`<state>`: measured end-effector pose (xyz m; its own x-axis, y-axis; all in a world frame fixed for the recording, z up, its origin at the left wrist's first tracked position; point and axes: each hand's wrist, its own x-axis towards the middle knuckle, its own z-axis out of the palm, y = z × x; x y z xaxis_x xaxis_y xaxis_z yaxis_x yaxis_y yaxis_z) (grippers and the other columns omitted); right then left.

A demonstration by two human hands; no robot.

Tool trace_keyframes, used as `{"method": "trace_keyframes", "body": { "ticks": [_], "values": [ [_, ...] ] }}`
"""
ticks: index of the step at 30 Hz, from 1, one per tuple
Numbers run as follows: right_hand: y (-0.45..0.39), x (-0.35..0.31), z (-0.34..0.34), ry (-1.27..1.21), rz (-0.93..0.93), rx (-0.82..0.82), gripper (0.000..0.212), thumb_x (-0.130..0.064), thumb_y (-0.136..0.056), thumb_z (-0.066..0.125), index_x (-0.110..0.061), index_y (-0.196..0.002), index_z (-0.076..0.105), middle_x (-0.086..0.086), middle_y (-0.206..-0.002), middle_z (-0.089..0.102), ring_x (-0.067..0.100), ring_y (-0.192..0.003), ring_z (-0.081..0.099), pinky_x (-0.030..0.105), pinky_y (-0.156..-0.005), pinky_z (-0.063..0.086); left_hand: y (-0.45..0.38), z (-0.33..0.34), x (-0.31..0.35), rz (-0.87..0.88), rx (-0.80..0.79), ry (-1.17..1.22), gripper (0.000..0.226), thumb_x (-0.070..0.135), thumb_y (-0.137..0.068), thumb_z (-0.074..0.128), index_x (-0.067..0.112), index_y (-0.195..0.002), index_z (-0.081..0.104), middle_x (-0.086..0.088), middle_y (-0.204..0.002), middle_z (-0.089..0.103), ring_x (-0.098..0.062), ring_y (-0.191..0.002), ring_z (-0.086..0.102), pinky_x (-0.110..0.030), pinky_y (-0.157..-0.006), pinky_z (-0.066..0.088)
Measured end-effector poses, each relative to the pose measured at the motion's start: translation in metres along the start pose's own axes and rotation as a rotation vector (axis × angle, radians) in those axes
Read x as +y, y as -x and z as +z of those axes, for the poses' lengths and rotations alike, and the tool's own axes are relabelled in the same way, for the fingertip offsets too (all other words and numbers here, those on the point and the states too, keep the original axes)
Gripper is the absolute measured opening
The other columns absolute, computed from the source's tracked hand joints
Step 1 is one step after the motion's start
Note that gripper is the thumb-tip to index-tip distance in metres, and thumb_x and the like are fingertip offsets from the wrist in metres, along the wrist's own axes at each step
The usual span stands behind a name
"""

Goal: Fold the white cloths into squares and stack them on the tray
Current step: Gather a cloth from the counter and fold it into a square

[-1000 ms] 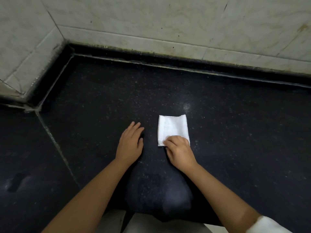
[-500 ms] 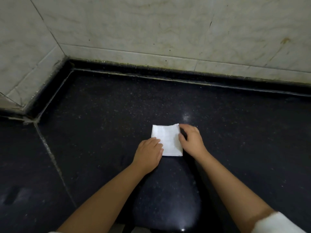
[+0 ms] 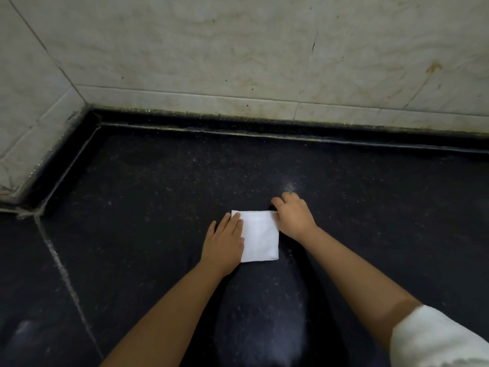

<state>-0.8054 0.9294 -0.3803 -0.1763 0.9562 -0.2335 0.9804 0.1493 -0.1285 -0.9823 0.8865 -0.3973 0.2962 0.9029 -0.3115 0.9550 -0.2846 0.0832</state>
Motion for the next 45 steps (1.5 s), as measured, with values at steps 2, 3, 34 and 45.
{"method": "trace_keyframes", "body": {
  "ticks": [2, 3, 34, 45],
  "values": [
    [0.015, -0.001, 0.008, -0.026, -0.017, 0.158, 0.041, -0.011, -0.087, 0.052, -0.009, -0.128, 0.049, 0.011, -0.119, 0.052, 0.029, -0.110, 0.046, 0.037, -0.090, 0.038, -0.002, -0.004, 0.000, 0.007, 0.045, 0.024, 0.052, 0.029, -0.101, 0.024, 0.013, -0.149, 0.010, 0.002, -0.159, 0.000, -0.016, -0.146, -0.004, -0.038, -0.119, 0.003],
    [0.023, -0.002, 0.011, -0.047, -0.054, 0.269, 0.039, -0.006, -0.080, 0.060, -0.007, -0.118, 0.058, 0.012, -0.109, 0.058, 0.029, -0.102, 0.051, 0.038, -0.082, 0.043, -0.002, -0.007, 0.000, 0.017, 0.080, 0.051, 0.051, 0.028, -0.101, 0.026, 0.012, -0.148, 0.014, 0.000, -0.159, 0.003, -0.017, -0.146, -0.003, -0.038, -0.119, 0.004],
    [0.246, 0.059, -0.059, -0.469, 0.439, 0.349, 0.025, 0.004, -0.075, 0.057, -0.005, -0.094, 0.071, 0.005, -0.088, 0.056, 0.011, -0.082, 0.050, 0.003, -0.064, 0.034, 0.048, -0.079, 0.140, 0.919, 0.327, -0.100, 0.016, 0.019, -0.084, 0.047, 0.010, -0.079, 0.060, -0.002, -0.075, 0.059, -0.019, -0.066, 0.058, -0.026, -0.051, 0.042],
    [0.458, 0.222, -0.090, -0.018, 0.573, 0.476, 0.021, -0.014, -0.085, 0.054, -0.008, -0.093, 0.073, 0.012, -0.100, 0.061, 0.032, -0.096, 0.055, 0.033, -0.073, 0.039, 0.105, -0.110, 0.408, 1.165, 0.301, -0.078, 0.026, 0.032, -0.096, 0.041, 0.016, -0.106, 0.058, -0.003, -0.100, 0.057, -0.020, -0.094, 0.053, -0.030, -0.066, 0.040]
  ]
}}
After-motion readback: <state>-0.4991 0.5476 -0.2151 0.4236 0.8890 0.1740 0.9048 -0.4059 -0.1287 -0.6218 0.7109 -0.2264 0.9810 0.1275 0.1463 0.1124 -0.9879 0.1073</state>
